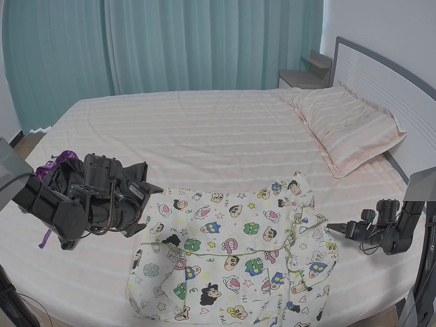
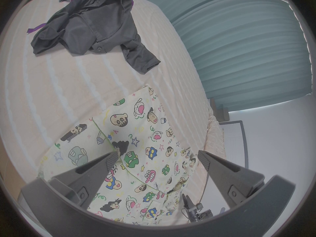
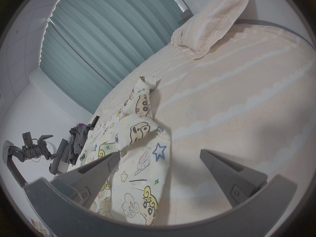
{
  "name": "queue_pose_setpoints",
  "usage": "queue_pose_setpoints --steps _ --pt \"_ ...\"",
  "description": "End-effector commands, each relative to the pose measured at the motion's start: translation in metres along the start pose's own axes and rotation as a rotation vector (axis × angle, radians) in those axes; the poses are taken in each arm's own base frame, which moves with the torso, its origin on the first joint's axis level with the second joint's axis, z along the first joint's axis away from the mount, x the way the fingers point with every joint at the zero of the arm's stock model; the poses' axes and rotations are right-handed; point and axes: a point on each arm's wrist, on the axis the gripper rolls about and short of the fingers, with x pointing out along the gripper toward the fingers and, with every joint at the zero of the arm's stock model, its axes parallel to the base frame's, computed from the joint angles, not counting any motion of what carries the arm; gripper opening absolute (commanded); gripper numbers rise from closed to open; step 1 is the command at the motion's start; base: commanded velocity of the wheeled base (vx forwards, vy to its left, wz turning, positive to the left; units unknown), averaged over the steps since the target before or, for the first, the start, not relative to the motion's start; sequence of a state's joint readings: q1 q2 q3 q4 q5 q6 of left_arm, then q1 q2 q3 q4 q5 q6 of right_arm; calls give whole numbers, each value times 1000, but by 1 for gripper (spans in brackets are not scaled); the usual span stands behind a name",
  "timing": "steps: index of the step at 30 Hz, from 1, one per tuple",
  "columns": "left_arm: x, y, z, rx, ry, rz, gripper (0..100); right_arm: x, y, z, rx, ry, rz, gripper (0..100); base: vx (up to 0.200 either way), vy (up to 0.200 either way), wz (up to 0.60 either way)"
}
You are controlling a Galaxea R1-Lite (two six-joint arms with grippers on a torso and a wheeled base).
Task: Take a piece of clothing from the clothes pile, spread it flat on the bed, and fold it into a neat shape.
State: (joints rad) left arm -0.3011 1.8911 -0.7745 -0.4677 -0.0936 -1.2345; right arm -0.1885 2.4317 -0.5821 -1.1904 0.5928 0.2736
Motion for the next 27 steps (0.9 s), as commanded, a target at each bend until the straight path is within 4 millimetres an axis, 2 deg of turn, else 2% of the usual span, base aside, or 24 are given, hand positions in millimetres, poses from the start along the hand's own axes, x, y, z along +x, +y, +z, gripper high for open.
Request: queue_pose_setpoints --steps 1,5,9,17,18,27 --pt "-9 3 -6 5 11 -11 100 11 6 -9 -8 34 19 100 0 0 0" --pt "-9 6 -6 0 10 -3 100 25 16 -11 -34 47 20 100 0 0 0" --pt "-10 7 -6 0 10 -1 100 33 19 -13 -43 51 11 100 0 0 0" --pt "-10 6 -6 1 9 -6 100 29 18 -18 -32 66 0 100 0 0 0" --pt "-10 7 -6 0 10 -3 100 28 18 -19 -29 71 -2 0 0 0 0" --pt "-10 6 -5 0 7 -7 100 24 14 -13 -28 38 -23 0 0 0 0"
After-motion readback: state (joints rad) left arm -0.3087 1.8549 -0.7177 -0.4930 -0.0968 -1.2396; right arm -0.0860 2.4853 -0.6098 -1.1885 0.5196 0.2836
